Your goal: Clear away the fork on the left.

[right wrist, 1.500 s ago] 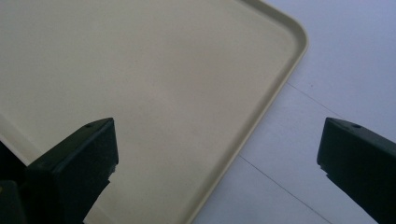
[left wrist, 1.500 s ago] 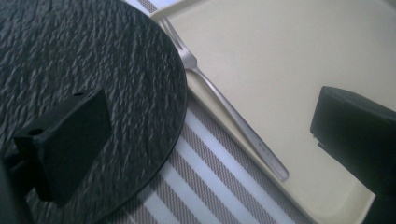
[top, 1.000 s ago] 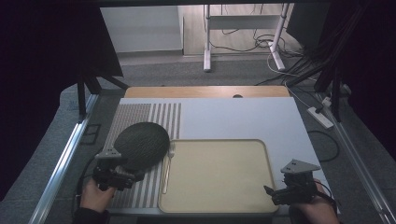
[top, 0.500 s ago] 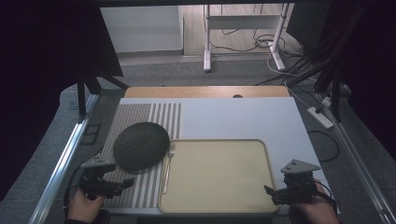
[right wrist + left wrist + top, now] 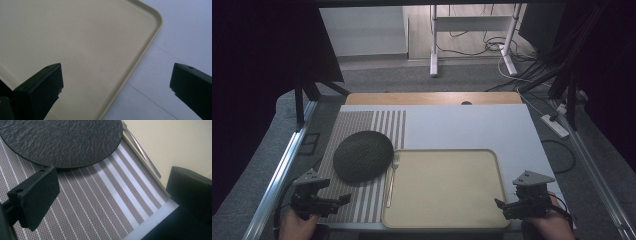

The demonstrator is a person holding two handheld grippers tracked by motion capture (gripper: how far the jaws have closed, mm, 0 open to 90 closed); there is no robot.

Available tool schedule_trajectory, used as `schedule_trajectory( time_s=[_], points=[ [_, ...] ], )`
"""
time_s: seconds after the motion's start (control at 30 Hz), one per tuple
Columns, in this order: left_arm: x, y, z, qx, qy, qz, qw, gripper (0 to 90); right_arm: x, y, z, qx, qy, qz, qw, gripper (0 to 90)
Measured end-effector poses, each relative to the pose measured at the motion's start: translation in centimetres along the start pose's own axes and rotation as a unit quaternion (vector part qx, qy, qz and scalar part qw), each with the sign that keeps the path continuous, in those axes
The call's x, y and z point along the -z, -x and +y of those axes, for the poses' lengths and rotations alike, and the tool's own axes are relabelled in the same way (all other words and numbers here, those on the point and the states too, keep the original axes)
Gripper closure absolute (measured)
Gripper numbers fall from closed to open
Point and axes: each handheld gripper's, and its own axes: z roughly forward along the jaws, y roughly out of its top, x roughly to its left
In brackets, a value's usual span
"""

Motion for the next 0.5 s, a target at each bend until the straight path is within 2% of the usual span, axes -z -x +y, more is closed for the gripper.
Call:
schedule_trajectory(
  time_s=[0.23, 0.5],
  points=[
    [0.21, 0.16, -0.28, -0.004, -0.010, 0.008, 0.9999, 0.2, 0.02, -0.04, 0.03, 0.001, -0.001, -0.001, 1.0000, 0.0],
    [0.13, 0.09, -0.21, 0.000, -0.014, 0.005, 0.9999, 0.1, -0.04, -0.03, 0.02, 0.002, -0.004, -0.002, 1.0000, 0.0]
  ],
)
